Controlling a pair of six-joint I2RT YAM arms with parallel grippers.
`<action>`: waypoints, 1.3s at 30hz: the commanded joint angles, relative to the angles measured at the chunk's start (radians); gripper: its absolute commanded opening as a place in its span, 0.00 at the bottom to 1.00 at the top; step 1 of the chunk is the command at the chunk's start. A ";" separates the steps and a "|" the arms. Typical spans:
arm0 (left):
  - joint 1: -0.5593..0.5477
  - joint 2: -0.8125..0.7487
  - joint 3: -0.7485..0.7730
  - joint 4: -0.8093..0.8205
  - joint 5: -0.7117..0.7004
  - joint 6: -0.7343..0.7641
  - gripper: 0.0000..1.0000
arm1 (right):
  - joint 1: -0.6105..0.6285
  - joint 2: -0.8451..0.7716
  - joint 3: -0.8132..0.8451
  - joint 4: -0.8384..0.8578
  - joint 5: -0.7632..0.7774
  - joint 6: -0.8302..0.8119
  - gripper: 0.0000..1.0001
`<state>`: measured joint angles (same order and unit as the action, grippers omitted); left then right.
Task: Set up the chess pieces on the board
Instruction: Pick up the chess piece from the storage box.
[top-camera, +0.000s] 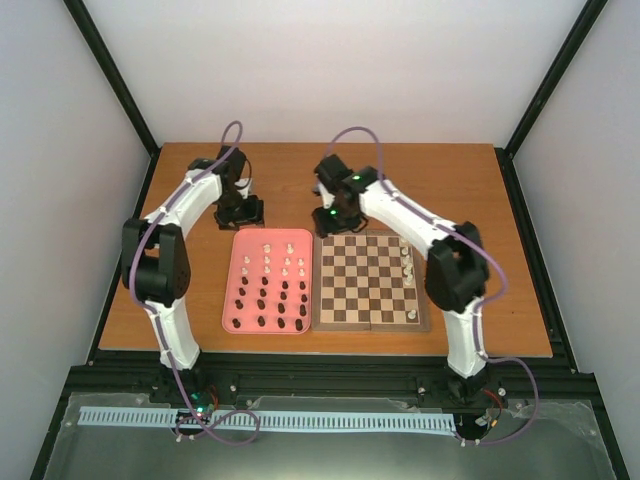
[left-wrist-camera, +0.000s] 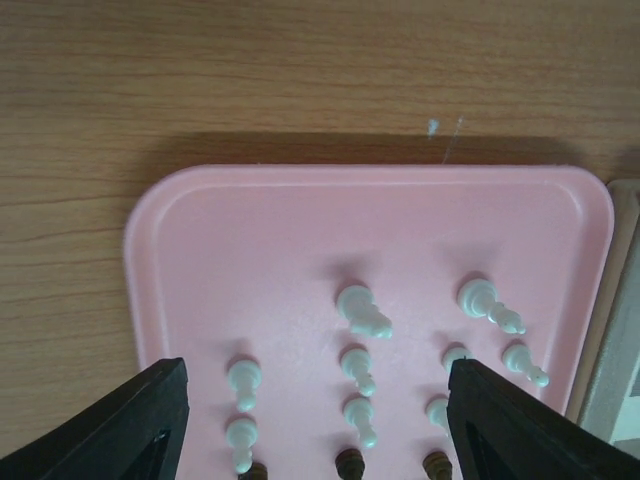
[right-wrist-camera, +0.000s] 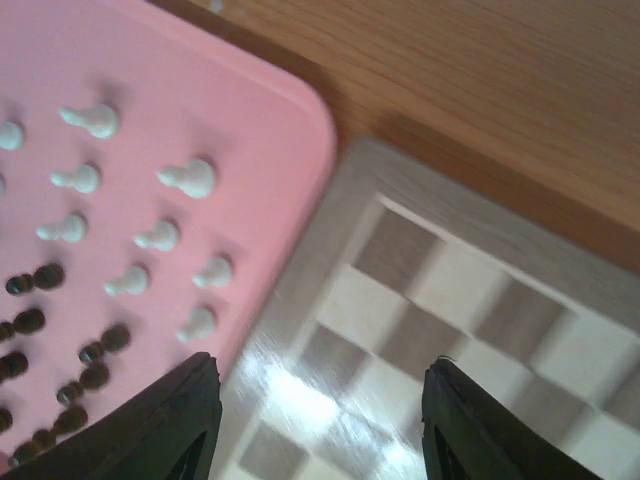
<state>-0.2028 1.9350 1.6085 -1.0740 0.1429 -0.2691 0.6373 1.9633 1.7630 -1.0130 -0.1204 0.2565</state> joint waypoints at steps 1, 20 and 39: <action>0.108 -0.081 -0.042 0.024 0.026 -0.045 0.80 | 0.072 0.149 0.189 0.013 -0.046 -0.084 0.55; 0.212 -0.147 -0.129 0.080 0.105 -0.088 0.80 | 0.109 0.523 0.536 -0.051 -0.197 -0.128 0.43; 0.212 -0.145 -0.136 0.085 0.112 -0.084 0.80 | 0.119 0.580 0.574 -0.082 -0.203 -0.135 0.31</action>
<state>0.0128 1.8160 1.4696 -1.0019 0.2409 -0.3443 0.7467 2.5149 2.3051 -1.0748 -0.3115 0.1303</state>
